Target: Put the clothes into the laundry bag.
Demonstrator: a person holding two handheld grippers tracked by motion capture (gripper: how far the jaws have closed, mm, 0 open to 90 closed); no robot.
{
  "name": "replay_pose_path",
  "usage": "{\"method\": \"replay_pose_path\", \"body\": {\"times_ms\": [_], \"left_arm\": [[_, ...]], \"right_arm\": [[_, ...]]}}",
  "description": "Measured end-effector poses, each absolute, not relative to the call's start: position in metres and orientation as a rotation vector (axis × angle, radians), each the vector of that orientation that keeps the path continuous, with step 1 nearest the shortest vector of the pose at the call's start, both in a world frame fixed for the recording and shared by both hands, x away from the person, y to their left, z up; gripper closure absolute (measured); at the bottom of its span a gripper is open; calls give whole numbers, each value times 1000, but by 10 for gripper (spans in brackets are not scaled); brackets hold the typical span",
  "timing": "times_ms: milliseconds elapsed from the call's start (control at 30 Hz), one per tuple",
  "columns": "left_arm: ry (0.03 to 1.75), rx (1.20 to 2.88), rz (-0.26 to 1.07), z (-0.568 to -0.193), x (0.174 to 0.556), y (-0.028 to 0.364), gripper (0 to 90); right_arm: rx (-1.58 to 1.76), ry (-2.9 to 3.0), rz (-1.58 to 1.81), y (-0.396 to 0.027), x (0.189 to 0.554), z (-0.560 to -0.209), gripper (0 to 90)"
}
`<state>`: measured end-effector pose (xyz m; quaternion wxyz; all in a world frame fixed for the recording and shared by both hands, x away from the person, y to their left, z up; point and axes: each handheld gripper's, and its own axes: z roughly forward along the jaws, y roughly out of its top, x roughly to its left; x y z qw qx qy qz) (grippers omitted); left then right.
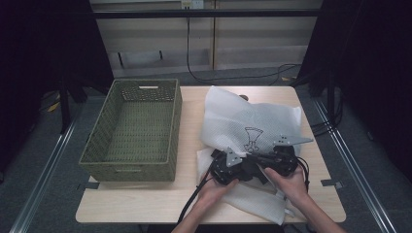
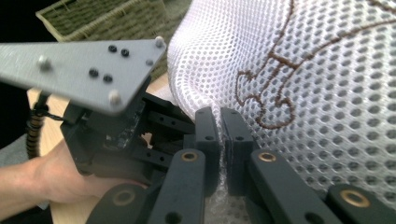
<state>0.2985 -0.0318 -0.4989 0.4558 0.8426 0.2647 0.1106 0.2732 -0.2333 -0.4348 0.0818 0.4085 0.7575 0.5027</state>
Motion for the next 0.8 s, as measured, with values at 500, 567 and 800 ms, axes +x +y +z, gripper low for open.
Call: {"method": "replay_pose_path", "body": {"times_ms": [500, 567, 800], "left_arm": [[689, 1624, 406, -419, 312, -32, 802], [676, 1581, 452, -401, 309, -30, 802], [641, 1718, 443, -418, 324, -31, 793]], "right_arm": [[1011, 2128, 1747, -225, 261, -371, 876], [952, 2096, 1795, -224, 256, -357, 876], [937, 2109, 1825, -221, 253, -351, 876]]}}
